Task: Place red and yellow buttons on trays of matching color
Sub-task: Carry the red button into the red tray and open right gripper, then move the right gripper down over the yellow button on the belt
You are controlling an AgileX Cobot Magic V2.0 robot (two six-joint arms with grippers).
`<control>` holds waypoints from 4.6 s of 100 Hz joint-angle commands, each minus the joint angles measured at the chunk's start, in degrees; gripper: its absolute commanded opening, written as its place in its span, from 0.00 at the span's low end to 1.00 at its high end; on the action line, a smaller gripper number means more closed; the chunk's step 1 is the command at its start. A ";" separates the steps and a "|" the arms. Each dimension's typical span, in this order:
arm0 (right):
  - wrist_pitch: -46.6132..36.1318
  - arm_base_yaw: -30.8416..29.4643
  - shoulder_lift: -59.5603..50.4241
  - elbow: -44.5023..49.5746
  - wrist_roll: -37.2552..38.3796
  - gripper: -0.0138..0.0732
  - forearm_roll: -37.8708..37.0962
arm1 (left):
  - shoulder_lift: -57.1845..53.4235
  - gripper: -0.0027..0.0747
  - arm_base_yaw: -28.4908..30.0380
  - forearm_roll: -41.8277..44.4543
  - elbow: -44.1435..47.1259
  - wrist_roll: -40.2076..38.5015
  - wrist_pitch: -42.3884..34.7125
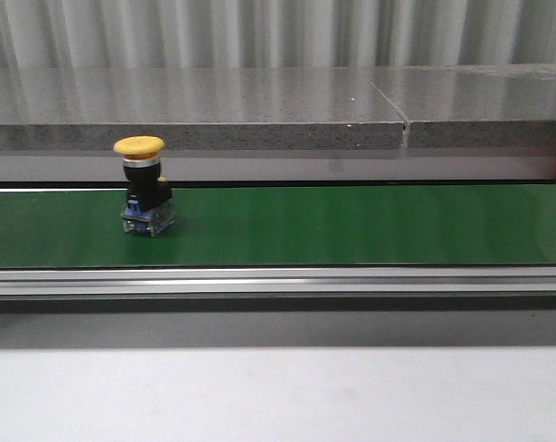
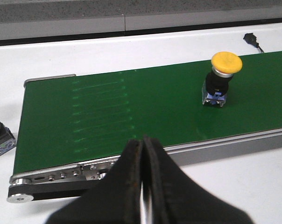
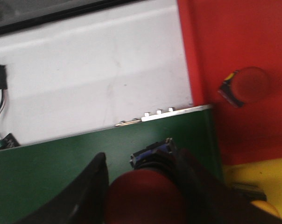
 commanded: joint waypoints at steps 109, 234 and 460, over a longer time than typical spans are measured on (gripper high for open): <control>-17.55 -11.49 8.84 7.63 1.74 0.21 1.31 | 0.03 0.01 -0.52 -0.68 -1.45 -0.12 -3.72; -17.90 -11.31 3.13 7.68 0.39 0.76 1.28 | 0.03 0.01 -0.52 -0.68 -1.45 -0.12 -3.72; -5.70 31.04 -9.74 17.14 -15.68 0.76 1.16 | 0.03 0.01 -0.52 -0.68 -1.45 -0.12 -3.72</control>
